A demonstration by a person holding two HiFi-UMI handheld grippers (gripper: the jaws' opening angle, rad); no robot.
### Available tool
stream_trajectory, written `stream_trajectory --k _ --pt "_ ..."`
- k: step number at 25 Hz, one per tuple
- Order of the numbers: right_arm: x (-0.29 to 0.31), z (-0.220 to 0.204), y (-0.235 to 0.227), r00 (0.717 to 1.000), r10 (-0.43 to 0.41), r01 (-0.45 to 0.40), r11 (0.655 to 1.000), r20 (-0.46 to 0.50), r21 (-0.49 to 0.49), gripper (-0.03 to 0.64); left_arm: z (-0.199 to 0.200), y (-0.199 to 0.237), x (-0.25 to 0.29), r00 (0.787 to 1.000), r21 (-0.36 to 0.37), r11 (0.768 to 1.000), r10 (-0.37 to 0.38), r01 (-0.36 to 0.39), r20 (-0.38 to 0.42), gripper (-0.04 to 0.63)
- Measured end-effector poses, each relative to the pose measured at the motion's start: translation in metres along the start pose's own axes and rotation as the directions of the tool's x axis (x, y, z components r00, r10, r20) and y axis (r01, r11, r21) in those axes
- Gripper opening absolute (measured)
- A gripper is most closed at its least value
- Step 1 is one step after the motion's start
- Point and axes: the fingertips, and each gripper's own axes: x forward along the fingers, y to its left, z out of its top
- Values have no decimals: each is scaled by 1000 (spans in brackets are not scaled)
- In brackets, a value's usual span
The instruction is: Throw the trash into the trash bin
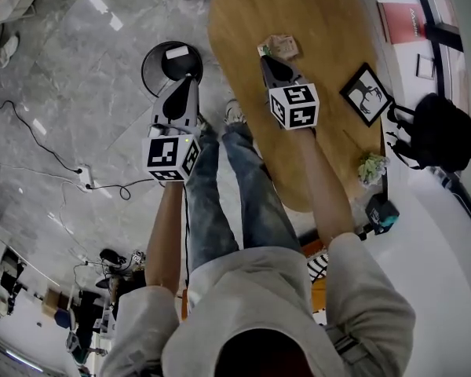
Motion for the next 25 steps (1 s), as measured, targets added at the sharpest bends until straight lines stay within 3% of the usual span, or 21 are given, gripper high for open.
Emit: stream_trajectory --k 16,21,25 --pt "-22 -3 -74 995 -102 102 995 -2 23 29 -3 -28 30 998 14 999 -48 48 -32 17" --pt "-25 -9 -83 993 -92 74 976 -80 -205 29 1 -39 40 997 24 997 -67 67 -32 17" --pt "-21 -13 -83 984 -83 4 899 -160 -437 29 -1 -40 41 997 21 997 -68 69 -38 17"
